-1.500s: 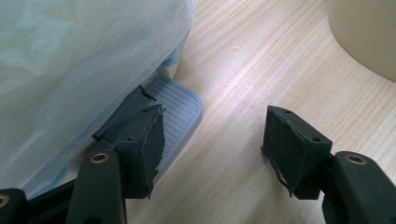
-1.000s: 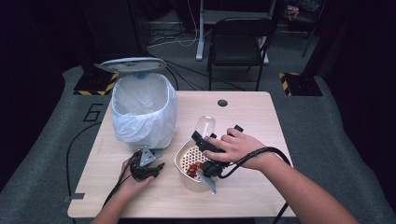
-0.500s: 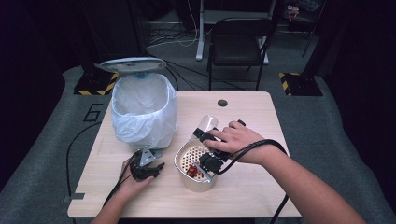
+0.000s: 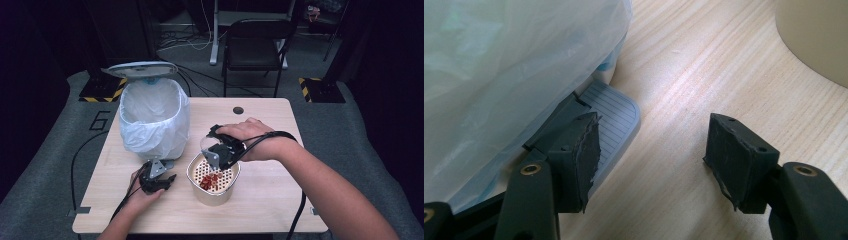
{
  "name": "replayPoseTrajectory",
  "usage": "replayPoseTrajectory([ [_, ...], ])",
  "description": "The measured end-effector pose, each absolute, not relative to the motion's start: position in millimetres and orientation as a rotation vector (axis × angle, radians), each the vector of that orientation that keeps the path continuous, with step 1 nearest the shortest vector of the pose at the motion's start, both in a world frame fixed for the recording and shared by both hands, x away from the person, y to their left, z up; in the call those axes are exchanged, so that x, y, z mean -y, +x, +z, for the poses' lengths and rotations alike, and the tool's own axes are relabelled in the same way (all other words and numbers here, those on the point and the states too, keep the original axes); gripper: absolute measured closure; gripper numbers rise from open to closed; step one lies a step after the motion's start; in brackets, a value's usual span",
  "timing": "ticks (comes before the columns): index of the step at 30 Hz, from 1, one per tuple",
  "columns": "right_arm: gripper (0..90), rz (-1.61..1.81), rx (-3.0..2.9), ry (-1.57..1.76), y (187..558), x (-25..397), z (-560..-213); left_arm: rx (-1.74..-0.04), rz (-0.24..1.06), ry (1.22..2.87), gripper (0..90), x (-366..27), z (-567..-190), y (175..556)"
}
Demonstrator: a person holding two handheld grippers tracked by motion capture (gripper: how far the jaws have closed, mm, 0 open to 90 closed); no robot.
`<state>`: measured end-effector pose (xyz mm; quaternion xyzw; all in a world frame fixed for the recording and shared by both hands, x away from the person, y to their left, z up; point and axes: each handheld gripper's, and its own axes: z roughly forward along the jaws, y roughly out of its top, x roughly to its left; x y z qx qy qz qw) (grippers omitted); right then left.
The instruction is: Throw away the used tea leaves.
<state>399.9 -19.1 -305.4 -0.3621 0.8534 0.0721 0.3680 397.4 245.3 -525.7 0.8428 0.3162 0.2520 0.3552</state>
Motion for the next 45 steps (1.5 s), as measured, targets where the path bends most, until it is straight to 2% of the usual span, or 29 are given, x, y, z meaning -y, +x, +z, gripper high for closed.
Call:
replayPoseTrajectory([
  [7, 45.4, 0.423, -2.411, -0.767, 416, 18, -303, -0.801, 0.654, 2.202, 38.4, -247, -525, 398],
  [8, 45.4, 0.344, -2.504, -0.601, 409, 20, -295, -0.796, 0.664, 2.204, 38.4, -247, -524, 398],
  [18, 45.3, 0.624, -2.647, -0.434, 439, 22, -279, -0.801, 0.652, 2.202, 38.4, -247, -525, 398],
  [21, 45.3, 0.791, -2.721, -0.256, 443, 25, -281, -0.797, 0.662, 2.201, 38.4, -247, -524, 398],
  [32, 45.6, 1.162, -2.785, 0.078, 463, 35, -285, -0.799, 0.659, 2.201, 38.4, -247, -524, 398],
  [45, 45.9, 1.285, -2.796, 0.264, 473, 23, -269, -0.799, 0.659, 2.202, 38.4, -247, -524, 398],
])
